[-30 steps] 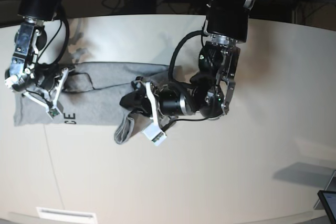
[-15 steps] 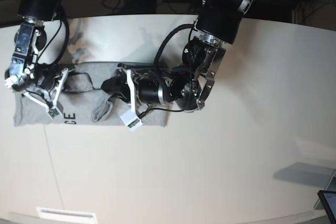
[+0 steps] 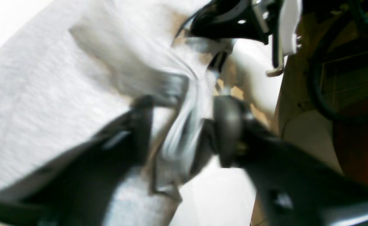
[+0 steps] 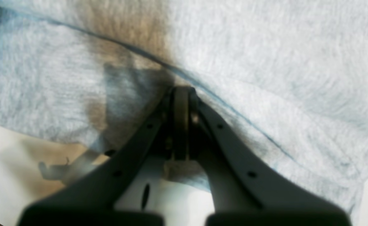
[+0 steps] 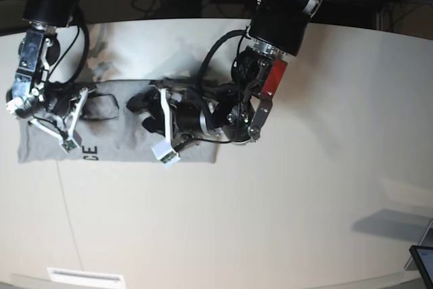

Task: Fold the T-shirt properly
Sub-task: 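Lift the hem end with the left gripper and fold it toward the right gripper, then lay the folded hem end down and open the left gripper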

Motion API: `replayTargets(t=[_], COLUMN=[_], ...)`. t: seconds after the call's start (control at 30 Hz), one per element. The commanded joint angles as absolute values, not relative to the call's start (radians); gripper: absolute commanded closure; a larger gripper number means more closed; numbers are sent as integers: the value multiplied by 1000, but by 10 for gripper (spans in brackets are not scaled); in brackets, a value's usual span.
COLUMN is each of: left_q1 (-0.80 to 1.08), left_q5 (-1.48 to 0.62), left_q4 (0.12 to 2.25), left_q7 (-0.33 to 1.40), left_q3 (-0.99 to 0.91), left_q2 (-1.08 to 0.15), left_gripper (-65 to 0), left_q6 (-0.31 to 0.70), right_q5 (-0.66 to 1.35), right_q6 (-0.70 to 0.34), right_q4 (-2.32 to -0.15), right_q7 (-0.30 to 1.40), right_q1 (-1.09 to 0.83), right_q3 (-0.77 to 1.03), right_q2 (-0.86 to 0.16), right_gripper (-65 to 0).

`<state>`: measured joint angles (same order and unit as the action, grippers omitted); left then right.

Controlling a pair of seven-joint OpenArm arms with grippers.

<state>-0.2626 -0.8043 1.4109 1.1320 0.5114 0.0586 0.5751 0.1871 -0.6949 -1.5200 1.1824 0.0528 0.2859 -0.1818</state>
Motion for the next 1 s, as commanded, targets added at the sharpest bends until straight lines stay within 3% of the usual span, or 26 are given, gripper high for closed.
replayTargets(t=[0.0,0.2,0.3,0.5,0.73,0.8,0.93,0.97], left_q1=[-288,-294,-302,-292,-242,-216,-171,-159], left_q5=[-829,-831,-831,-823,-829,-825,-823,-823], left_q4=[1458,1593,1623,1621,1644,1662,1667,1667], left_q7=[1087,1056,1063,1141,1142,1142,1142,1142], left_q3=[509,492,397,176,77,62,62,62], left_q2=[76,81,71,-67,-259,-280,-315,-321], left_gripper=[-390,-390,-390,-388,-378,-301,-3,0], left_q6=[581,581,579,579,579,579,579,579], right_q5=[165,165,165,165,163,163,163,163], right_q6=[-698,-698,-698,-698,-698,-698,-698,-698], right_q4=[-1497,-1497,-1501,-1583,-1696,-1709,-1741,-1756], right_q7=[1236,1236,1236,1236,1236,1236,1233,1234], right_q1=[41,41,39,22,10,12,15,16], right_q3=[282,278,275,271,271,271,269,259], right_q2=[-177,-177,-177,-205,-208,-208,-208,-208], right_gripper=[0,0,0,-4,-145,-165,-193,-197])
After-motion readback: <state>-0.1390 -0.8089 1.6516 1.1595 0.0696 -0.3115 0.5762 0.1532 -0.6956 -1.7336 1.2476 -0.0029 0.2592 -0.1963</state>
